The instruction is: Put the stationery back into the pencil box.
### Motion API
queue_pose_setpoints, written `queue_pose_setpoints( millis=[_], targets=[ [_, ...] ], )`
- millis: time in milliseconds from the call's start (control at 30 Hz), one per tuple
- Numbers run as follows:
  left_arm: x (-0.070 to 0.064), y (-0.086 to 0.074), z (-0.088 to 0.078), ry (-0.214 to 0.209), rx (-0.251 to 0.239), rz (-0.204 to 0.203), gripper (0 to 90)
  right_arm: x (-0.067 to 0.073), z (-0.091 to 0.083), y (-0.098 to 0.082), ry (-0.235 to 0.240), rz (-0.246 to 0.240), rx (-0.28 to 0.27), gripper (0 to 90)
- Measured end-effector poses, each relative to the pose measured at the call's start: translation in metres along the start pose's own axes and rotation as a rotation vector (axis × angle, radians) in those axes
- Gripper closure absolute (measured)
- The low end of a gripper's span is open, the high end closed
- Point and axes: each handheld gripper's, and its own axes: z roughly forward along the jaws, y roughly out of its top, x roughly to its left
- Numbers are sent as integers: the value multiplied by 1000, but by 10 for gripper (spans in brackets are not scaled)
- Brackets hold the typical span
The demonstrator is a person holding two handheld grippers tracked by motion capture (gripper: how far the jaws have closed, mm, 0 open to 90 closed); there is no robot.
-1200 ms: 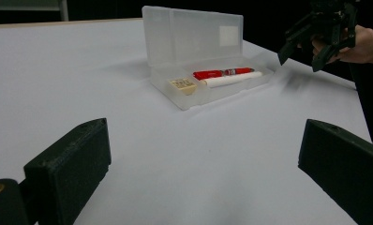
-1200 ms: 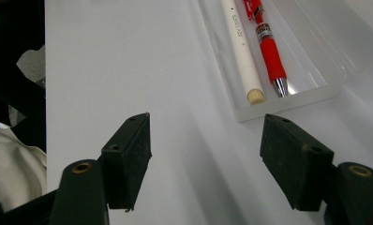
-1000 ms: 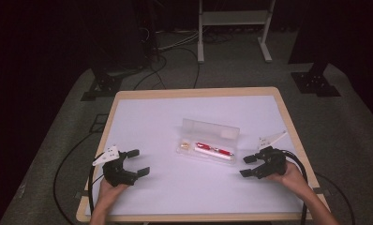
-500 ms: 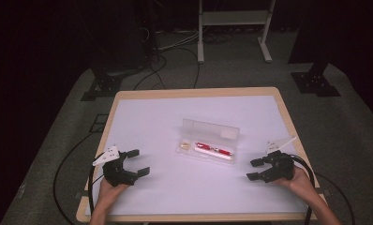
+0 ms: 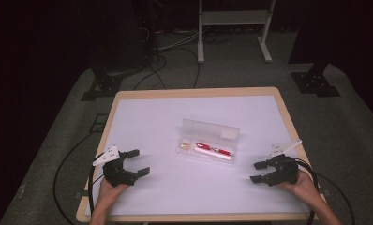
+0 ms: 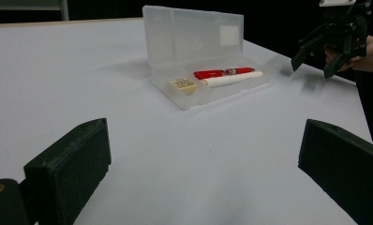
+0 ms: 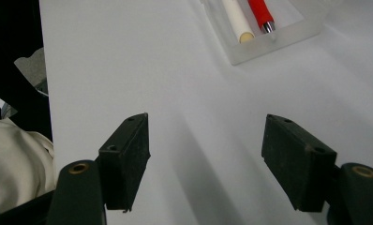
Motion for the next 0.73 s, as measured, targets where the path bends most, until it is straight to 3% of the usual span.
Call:
queue_pose_setpoints(
  millis=[500, 733],
  targets=[
    [0, 0, 0, -3, -1, 0, 22, 5, -10, -21, -14, 25, -41, 306],
    [0, 0, 1, 0, 3, 0, 22, 19, -12, -27, -55, 10, -118, 284]
  ],
)
